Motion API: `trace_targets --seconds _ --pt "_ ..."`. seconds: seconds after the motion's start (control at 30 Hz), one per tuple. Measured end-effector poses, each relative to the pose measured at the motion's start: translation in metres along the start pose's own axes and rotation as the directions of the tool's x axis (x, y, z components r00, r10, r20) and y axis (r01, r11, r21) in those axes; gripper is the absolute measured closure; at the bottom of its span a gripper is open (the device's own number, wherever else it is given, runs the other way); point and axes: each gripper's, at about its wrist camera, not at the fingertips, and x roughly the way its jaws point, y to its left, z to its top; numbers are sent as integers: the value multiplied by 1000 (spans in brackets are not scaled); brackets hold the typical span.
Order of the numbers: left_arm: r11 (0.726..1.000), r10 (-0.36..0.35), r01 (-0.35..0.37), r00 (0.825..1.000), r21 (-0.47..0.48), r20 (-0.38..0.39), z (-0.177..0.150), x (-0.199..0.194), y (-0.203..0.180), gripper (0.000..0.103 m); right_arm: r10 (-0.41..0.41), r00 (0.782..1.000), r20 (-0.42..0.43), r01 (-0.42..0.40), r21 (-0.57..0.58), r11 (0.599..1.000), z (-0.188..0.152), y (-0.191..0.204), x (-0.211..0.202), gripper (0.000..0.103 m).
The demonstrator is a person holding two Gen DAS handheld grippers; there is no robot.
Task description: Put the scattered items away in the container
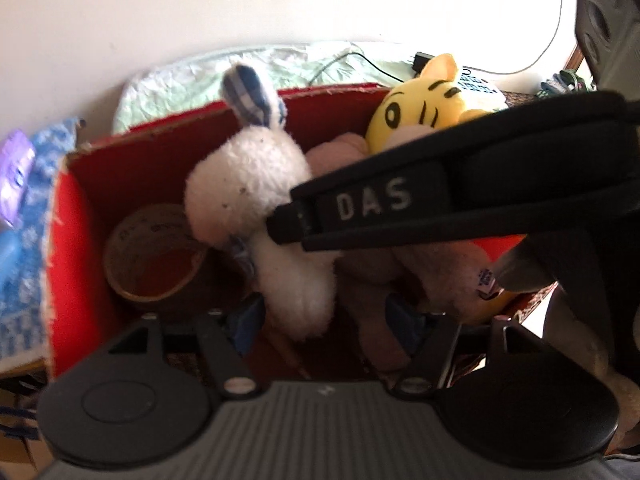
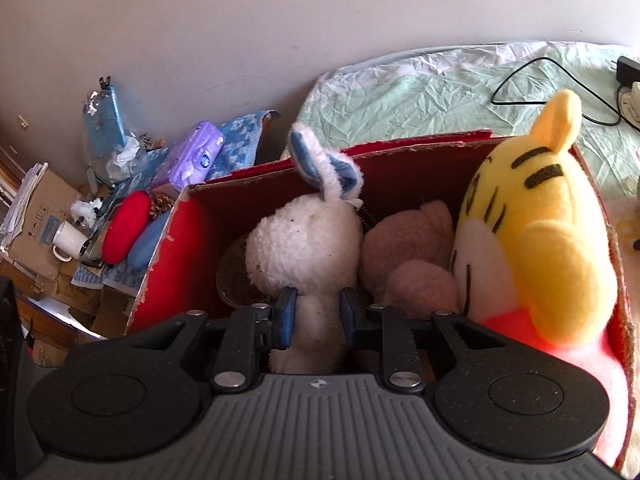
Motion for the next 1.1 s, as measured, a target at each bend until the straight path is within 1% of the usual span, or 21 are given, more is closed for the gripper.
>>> trace_targets --seconds 0.03,0.1,0.3,0.47,0.53,0.57,0.6,0.67,0.73,0.9,1.0,1.1 --pt "1000 -20 20 1000 -15 -10 0 2 3 33 1 1000 0 -1 5 1000 0 -1 -2 73" --pt "999 -41 40 999 -34 -18 0 4 6 32 15 1000 9 -15 17 1000 1 -3 -8 73" --pt "1000 -24 23 1000 -16 -9 -3 -2 3 31 47 998 52 -49 32 998 2 -10 -25 73" --pt "999 -41 41 999 -29 -15 -5 -2 4 30 67 996 58 -69 48 996 3 -13 -27 73" --pt "999 -34 33 999 -34 -15 -7 -4 4 29 77 995 66 -81 61 995 3 -14 -28 73" --pt "999 -29 28 1000 -34 -11 -9 -3 31 29 82 994 71 -86 62 994 3 -14 -30 73" --pt "999 -23 22 1000 -33 -5 -11 -4 46 29 86 993 76 -90 59 994 3 -14 -32 73" --pt "1000 -7 7 1000 -30 8 -14 -11 48 27 92 992 85 -97 54 994 4 -14 -36 73" --pt "1000 12 -11 1000 -28 23 -18 -17 49 22 102 990 95 -108 57 993 4 -15 -40 73" --pt "999 41 -40 997 -24 63 -27 -35 52 22 108 989 104 -114 56 992 1 -15 -45 73" --pt "999 50 -48 996 -19 79 -16 -42 1 22 106 989 106 -113 54 992 -1 -15 -48 73" --pt "998 57 -54 994 -34 91 -12 -46 -4 22 102 989 106 -108 52 993 -4 -15 -51 73"
